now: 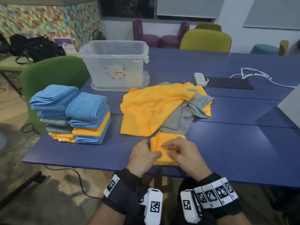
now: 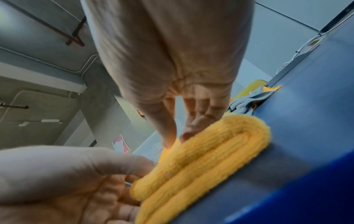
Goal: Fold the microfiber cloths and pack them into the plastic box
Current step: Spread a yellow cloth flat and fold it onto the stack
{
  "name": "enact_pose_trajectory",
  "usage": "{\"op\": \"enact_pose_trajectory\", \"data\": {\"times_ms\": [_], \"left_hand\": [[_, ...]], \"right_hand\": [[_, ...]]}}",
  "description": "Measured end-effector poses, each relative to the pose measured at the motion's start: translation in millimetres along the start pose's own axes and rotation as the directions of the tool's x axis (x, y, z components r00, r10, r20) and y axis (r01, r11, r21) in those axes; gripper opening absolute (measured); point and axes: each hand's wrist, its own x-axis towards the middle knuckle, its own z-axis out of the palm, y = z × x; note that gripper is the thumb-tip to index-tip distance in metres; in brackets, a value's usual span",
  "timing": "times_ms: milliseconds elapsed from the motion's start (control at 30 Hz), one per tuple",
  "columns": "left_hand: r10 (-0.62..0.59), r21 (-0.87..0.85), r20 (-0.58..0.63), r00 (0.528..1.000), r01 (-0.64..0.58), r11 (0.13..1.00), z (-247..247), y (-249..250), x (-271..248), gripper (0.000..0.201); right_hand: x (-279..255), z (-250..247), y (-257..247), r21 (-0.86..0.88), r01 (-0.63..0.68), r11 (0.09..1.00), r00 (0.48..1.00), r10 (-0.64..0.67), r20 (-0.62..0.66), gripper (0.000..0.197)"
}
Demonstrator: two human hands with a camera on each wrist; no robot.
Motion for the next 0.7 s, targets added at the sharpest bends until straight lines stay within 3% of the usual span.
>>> {"op": "enact_pose_trajectory", "data": {"times_ms": [100, 267, 400, 500, 567, 700], "left_hand": [[-0.079, -0.123, 0.021, 0.997, 0.081, 0.989, 5.4, -3.8, 6.5, 0.04], [-0.064, -0.379, 0.124, 0.99, 0.106, 0.919, -1.6, -7.7, -1.2, 0.024], [0.051, -0.385, -0.012, 0.999, -0.051, 0.921, -8.7, -9.9, -18.6, 0.021], [0.189, -0.379, -0.075, 0.979, -0.203, 0.903, -21.5, -11.2, -30.9, 0.027], [0.273, -0.316, -0.134, 0.953, -0.302, 0.899, -33.9, -11.8, -36.5, 0.026], [0.425, -0.079, -0.299, 0.855, -0.466, 0.881, -76.2, -13.2, -39.3, 0.031]], "right_hand": [[-4.1, 0.1, 7.4, -0.102, -0.147, 0.984, 0.973, 0.126, -0.192, 0.028], [4.7, -4.3, 2.2, -0.034, -0.271, 0.962, 0.948, 0.261, -0.18, 0.031], [15.9, -15.7, -22.3, 0.248, -0.355, 0.901, 0.919, 0.385, -0.085, 0.051], [27.9, -23.2, -45.6, 0.115, -0.362, 0.925, 0.932, 0.36, 0.032, 0.071], [38.9, -23.5, -60.2, 0.093, -0.344, 0.934, 0.938, 0.339, 0.072, 0.064], [62.4, -18.3, -98.4, 0.384, -0.287, 0.878, 0.958, 0.259, 0.125, 0.039]]}}
